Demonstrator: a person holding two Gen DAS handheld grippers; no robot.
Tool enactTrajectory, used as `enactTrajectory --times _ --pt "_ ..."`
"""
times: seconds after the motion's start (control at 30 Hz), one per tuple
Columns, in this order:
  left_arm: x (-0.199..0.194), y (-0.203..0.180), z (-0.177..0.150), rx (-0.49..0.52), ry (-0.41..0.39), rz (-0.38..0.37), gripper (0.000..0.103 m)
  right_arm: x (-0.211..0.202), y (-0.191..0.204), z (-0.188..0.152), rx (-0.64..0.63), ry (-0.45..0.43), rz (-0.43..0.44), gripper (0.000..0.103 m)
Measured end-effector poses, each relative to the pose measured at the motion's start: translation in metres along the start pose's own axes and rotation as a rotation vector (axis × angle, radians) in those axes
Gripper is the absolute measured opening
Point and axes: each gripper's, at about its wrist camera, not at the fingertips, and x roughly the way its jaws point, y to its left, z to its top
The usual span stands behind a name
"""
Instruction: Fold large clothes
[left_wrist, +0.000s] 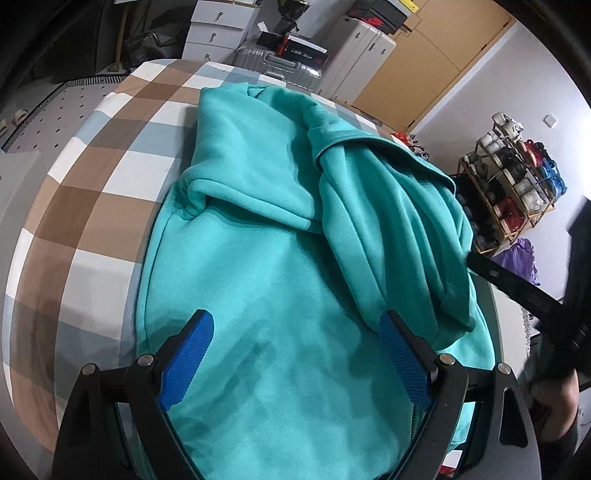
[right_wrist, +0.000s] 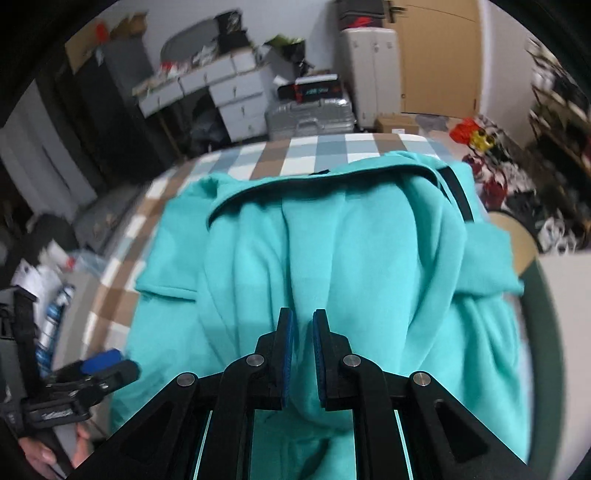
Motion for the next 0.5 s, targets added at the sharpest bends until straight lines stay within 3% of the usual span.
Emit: enactTrajectory --times 0.17,0.23,0.33,0.4,0.5 --pt "-0.003 -0.001 -0.001 0.014 -0.012 0.009 0.088 0.079 -0.01 -0.021 0.071 0.227 0.011 0.008" --pt "-0.003 -0.001 -0.001 0.024 -0.016 0.015 0.088 0.086 -0.018 -0.026 0.129 0.187 0.051 0.005" --pt "-0.005 -0.002 -0.002 0.036 -0.016 0.012 0.088 0.081 -0.023 -0.025 0.141 0.205 0.066 0.006" --pt "-0.004 -0.003 -0.001 0.047 -0.013 0.011 0.088 0.069 -0.027 -0.022 0.137 0.194 0.091 0.011" --pt "-0.004 -0.007 -0.002 0.061 -0.016 0.009 0.088 0.033 -0.027 -0.012 0.133 0.111 0.125 0.013"
